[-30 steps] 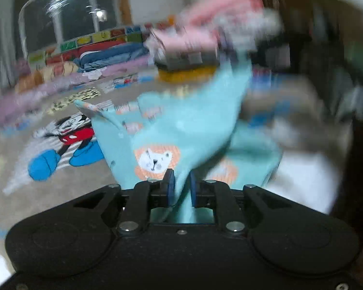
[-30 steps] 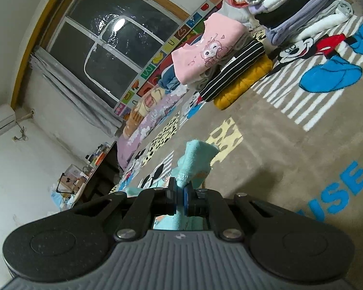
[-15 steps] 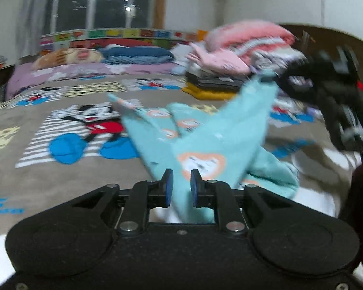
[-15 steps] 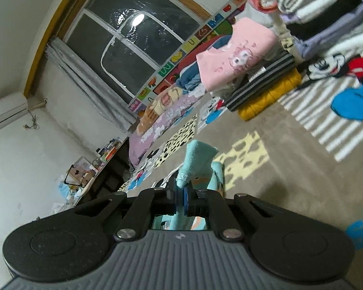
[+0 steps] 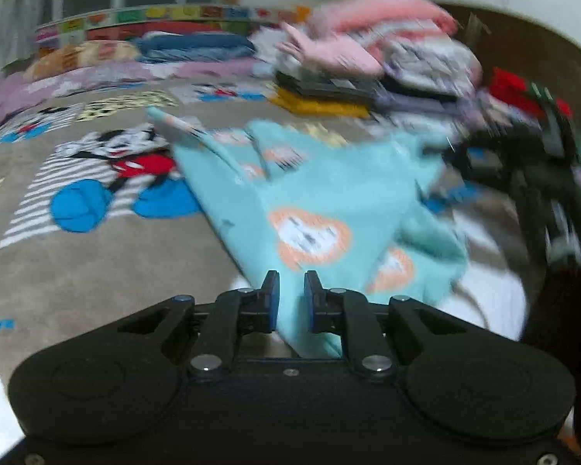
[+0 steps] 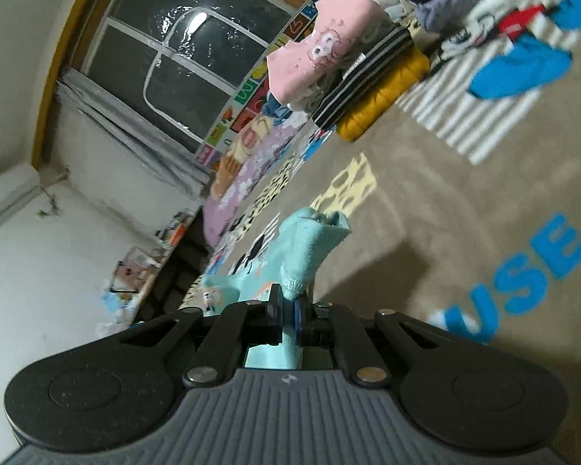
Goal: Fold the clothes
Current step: 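Fold the held edge with the right gripper over the garment while the left gripper opens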
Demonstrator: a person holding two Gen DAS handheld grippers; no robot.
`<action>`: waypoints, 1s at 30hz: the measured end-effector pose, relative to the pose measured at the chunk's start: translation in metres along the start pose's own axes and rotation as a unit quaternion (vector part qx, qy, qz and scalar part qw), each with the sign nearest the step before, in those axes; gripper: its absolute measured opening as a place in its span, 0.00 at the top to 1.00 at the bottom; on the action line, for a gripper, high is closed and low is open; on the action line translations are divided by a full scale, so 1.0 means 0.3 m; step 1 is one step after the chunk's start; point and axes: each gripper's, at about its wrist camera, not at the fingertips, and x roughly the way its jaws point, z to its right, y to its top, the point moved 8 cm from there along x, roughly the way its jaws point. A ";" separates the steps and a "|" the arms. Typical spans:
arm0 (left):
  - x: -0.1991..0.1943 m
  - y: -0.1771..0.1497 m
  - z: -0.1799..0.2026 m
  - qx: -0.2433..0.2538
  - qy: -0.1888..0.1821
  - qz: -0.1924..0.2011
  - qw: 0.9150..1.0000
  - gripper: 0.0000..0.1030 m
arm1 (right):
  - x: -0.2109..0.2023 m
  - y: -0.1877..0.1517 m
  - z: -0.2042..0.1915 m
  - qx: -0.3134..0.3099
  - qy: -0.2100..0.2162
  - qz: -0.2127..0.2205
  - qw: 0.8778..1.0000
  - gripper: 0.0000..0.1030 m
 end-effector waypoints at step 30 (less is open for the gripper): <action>0.537 0.406 -0.330 -0.044 0.126 -0.024 0.991 0.89 | 0.046 -0.037 0.131 0.079 0.052 -0.001 0.995 0.93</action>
